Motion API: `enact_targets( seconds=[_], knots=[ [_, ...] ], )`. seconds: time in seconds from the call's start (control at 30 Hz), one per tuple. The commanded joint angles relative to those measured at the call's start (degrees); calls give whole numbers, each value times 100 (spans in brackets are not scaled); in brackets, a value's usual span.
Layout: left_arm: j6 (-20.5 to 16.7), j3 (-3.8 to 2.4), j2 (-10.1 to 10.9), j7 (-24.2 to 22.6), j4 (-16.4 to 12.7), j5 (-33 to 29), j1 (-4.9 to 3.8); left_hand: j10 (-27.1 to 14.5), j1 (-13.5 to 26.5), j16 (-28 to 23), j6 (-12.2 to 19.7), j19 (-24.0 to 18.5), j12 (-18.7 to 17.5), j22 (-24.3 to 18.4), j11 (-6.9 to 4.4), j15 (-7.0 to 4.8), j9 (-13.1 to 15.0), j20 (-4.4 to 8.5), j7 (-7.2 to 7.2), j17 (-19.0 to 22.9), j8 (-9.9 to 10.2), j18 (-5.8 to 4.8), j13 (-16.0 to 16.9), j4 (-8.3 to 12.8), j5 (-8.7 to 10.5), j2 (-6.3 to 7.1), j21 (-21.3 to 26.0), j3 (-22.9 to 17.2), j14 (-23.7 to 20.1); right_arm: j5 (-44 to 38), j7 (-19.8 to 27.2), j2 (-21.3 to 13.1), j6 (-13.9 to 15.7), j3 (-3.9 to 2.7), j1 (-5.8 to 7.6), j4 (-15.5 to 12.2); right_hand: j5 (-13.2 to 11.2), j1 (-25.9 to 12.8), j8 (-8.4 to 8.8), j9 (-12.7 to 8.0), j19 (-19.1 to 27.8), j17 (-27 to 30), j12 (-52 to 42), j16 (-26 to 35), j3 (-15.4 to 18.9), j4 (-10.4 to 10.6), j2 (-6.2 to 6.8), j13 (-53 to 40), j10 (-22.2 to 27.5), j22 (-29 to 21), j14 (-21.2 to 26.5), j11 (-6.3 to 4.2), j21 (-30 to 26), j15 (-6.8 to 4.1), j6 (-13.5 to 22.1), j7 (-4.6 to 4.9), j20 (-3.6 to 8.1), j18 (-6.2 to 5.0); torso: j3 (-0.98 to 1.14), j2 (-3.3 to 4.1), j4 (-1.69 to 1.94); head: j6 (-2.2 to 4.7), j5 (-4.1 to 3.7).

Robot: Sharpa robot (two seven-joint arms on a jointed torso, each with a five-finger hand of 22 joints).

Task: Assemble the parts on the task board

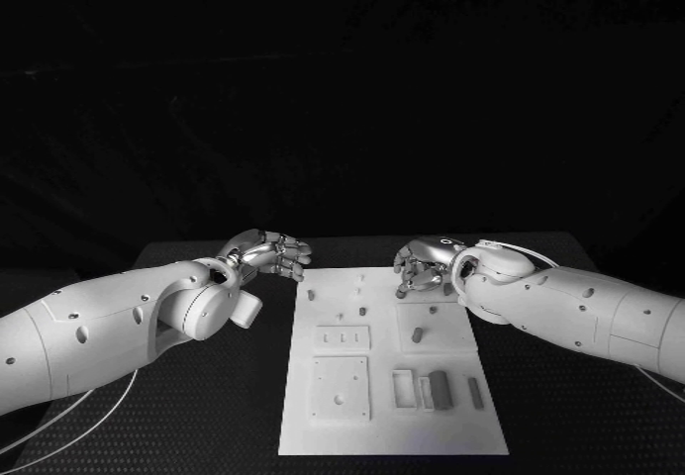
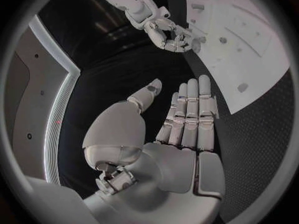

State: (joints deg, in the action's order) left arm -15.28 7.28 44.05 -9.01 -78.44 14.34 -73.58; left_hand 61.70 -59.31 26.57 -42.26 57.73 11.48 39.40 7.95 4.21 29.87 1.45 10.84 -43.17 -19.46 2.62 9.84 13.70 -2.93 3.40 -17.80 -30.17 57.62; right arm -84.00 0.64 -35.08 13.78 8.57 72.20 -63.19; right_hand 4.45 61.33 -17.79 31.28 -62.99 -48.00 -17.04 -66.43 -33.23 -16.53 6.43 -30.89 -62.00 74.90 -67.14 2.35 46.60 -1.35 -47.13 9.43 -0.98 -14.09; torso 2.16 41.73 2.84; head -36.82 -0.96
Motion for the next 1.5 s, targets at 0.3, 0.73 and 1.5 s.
enact_targets(
  seconds=[0.3, 0.73, 1.5],
  knots=[
    [98, -6, 31, -100, 92, -33, -4, 26, 52, -37, 30, -52, -59, 19, 8, 12, -17, -9, 57, -29, 47, 80, 11, -80, 11, 49, 11, 2, -39, -723, -218, 4, 88, 70, -60, -38, 9, 206, 173, -160, 81, 287, 1124, -179, -54, 2, 2, 1078, 740, 45, -154, 494, -174, 226, 88, -34, -28, -91, 10, 39, -1, -18, 22],
    [125, -7, 105, -82, -2, -33, -6, 33, 65, -52, 33, -57, -77, 29, 7, 12, -21, -9, 73, -51, 55, 79, 16, -101, 11, 57, 13, 4, -39, -891, -316, 104, 304, 100, -132, 67, 10, 253, 190, -239, -11, 467, 1278, -237, -2, 3, 4, 1476, 604, 52, -214, 489, -244, 220, 82, -59, -17, -91, 16, 76, 16, -44, 31],
    [199, -8, 137, -35, -72, -33, -11, 32, 92, -91, 52, -71, -123, 49, 15, 15, -33, -11, 116, -99, 77, 78, 25, -149, 11, 74, 20, 7, -41, -1179, -455, 217, 185, 214, -203, 231, 12, 236, 15, -242, -135, 636, 1161, -421, 47, 2, -97, 1748, 17, 107, -235, 448, -280, 179, -318, -93, 20, -91, 29, 130, 14, -100, -3]
  ],
)
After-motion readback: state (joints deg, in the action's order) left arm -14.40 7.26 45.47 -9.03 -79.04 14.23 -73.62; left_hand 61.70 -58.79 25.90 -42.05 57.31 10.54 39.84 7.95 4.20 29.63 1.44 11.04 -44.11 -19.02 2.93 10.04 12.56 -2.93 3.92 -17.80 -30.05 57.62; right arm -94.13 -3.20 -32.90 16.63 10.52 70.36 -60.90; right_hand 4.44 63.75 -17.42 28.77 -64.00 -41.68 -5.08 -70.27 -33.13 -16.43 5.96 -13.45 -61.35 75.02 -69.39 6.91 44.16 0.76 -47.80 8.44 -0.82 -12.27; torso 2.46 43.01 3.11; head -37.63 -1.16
